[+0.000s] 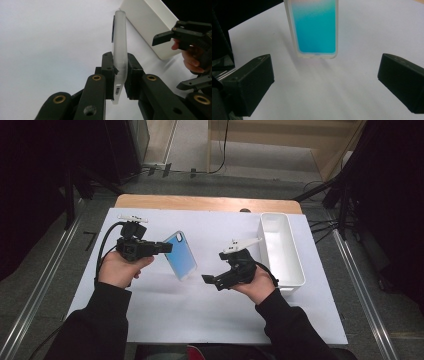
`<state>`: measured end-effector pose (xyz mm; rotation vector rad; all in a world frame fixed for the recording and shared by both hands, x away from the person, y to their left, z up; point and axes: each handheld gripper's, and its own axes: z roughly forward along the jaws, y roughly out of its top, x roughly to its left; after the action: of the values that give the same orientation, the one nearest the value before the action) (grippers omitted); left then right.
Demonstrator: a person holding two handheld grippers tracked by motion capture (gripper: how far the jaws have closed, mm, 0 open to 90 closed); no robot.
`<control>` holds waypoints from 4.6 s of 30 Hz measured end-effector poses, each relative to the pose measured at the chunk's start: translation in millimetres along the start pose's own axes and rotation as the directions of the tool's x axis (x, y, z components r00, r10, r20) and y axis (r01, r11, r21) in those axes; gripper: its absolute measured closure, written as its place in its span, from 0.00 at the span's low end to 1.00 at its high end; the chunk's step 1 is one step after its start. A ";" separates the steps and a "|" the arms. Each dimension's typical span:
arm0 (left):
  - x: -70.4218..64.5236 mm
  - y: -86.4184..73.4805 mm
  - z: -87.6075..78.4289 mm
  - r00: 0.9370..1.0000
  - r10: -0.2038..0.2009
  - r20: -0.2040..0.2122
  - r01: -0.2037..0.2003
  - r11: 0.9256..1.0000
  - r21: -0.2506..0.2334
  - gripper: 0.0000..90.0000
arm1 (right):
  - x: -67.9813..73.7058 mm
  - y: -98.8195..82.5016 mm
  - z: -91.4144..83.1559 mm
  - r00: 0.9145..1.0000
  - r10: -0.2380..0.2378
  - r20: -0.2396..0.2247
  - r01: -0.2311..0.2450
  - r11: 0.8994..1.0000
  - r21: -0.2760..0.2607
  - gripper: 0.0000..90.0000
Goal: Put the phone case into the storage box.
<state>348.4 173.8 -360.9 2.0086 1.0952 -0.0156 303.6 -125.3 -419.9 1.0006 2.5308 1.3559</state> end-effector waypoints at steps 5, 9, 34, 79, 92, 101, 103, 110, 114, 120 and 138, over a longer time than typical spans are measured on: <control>-0.1 -0.2 1.7 1.000 -0.010 -0.008 0.010 1.000 0.005 0.88 | 4.5 -0.5 3.5 0.999 0.007 0.033 -0.006 1.000 -0.017 0.00; -2.6 0.3 4.2 1.000 -0.031 0.001 0.031 0.999 0.028 0.89 | 8.8 -0.7 7.1 0.998 0.017 0.054 -0.015 1.000 -0.025 0.00; -19.2 -3.0 23.1 0.998 -0.032 0.050 0.026 0.995 0.101 0.88 | 31.0 13.4 10.5 0.990 0.034 0.137 -0.025 0.997 -0.070 0.00; -35.8 -4.4 32.8 0.997 -0.020 0.079 0.011 0.993 0.113 0.88 | 34.8 25.6 37.1 0.987 0.046 0.155 -0.041 0.999 -0.035 0.00; -40.0 -6.2 37.9 0.995 -0.029 0.093 0.018 0.992 0.126 0.88 | 33.1 21.7 43.7 0.985 0.033 0.169 -0.027 0.999 -0.035 0.00; -42.2 -7.2 40.1 0.996 -0.031 0.089 0.019 0.991 0.130 0.88 | 31.5 20.3 41.7 0.989 0.041 0.140 -0.034 0.998 -0.053 0.15; -42.1 -7.4 40.2 0.995 -0.034 0.091 0.022 0.992 0.128 0.88 | 31.4 20.3 41.5 0.990 0.039 0.139 -0.032 0.998 -0.051 0.15; -42.6 -7.1 39.6 0.995 -0.029 0.097 0.017 0.992 0.122 0.88 | 30.6 20.9 39.6 0.990 0.038 0.135 -0.031 0.998 -0.052 0.16; -42.9 -6.7 38.7 0.994 -0.013 0.108 0.000 0.993 0.118 0.87 | 30.1 21.5 38.7 0.991 0.036 0.132 -0.029 0.998 -0.054 0.16; -44.1 -5.2 35.6 0.992 -0.007 0.124 -0.007 0.994 0.109 0.81 | 29.0 23.1 36.6 0.993 0.030 0.112 -0.025 0.998 -0.050 0.16; -37.7 1.0 13.8 0.989 0.043 0.143 -0.047 0.998 0.029 0.48 | 20.4 23.5 28.7 1.000 -0.016 0.011 0.017 0.999 -0.048 0.17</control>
<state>330.6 138.3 -355.3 2.0267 0.9641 -0.1521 310.3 -83.8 -414.6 0.9738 2.4809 1.3960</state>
